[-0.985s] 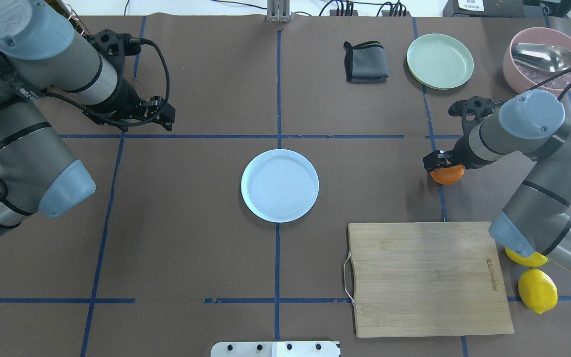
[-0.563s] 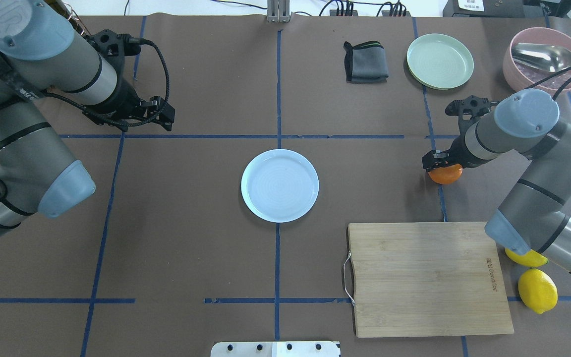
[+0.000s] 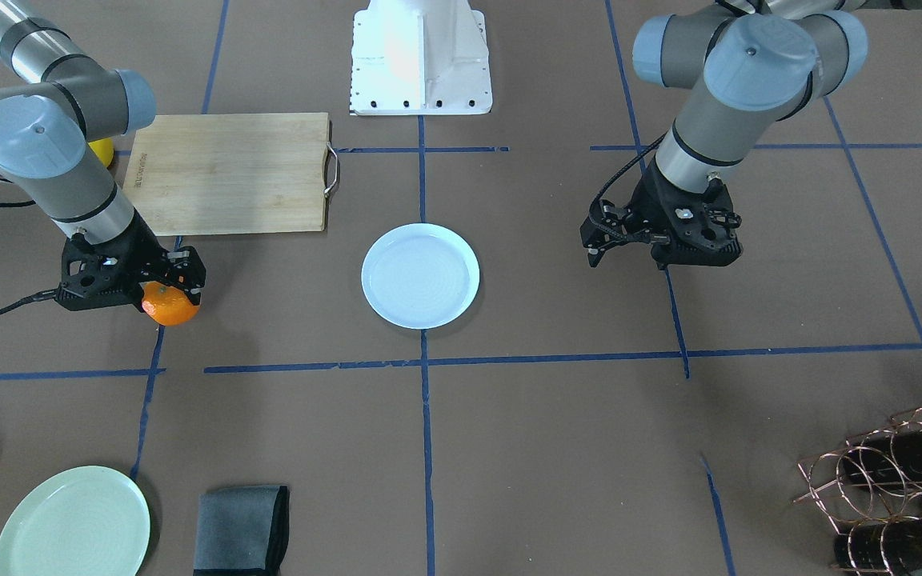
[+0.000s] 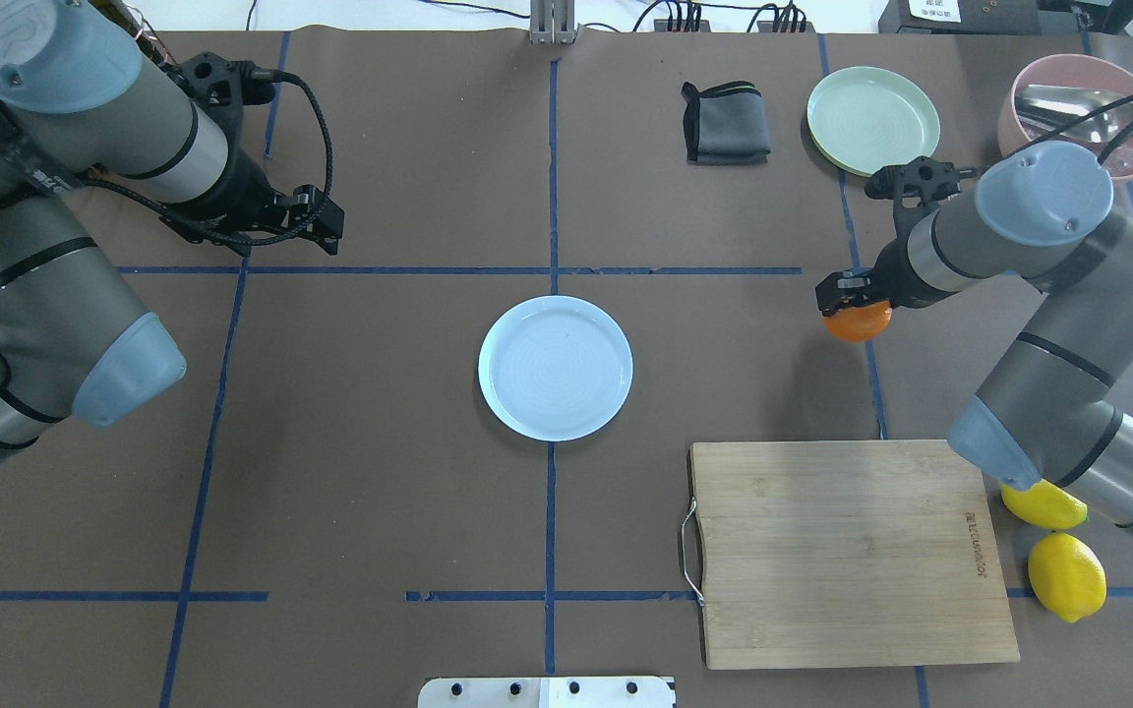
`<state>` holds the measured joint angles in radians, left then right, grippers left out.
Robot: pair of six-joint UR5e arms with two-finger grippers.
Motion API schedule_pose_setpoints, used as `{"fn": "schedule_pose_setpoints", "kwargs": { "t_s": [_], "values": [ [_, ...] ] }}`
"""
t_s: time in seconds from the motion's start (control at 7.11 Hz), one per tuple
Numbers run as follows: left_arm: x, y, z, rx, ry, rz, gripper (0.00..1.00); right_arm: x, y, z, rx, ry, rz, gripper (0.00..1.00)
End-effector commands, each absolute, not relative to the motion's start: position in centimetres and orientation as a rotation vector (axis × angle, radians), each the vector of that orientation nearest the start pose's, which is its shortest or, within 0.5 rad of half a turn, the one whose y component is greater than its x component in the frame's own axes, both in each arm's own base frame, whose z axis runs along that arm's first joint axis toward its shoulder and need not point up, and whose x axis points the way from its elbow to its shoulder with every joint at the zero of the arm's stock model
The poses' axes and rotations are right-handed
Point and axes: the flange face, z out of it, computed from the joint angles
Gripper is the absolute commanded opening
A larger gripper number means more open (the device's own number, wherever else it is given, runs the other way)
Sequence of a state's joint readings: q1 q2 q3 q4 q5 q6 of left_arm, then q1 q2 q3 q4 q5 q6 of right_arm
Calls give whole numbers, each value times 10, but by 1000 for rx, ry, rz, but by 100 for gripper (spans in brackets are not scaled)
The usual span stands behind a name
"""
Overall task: Pick orange to plate
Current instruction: 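Lift the orange with the right gripper and carry it over the plate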
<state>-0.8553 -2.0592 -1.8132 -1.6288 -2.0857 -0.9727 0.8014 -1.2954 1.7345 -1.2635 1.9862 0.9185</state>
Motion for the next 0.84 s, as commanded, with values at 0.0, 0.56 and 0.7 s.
{"fn": "schedule_pose_setpoints", "kwargs": {
  "t_s": [0.0, 0.56, 0.7],
  "values": [
    [324, -538, 270, 180, 878, -12, 100, -385, -515, 315, 173, -804, -22, 0],
    [240, -543, 321, 255, 762, 125, 100, -527, -483, 212, 183, -839, 24, 0],
    [228, -539, 333, 256, 750, 129, 100, -551, -475, 203, 193, -826, 12, 0]
  ]
}}
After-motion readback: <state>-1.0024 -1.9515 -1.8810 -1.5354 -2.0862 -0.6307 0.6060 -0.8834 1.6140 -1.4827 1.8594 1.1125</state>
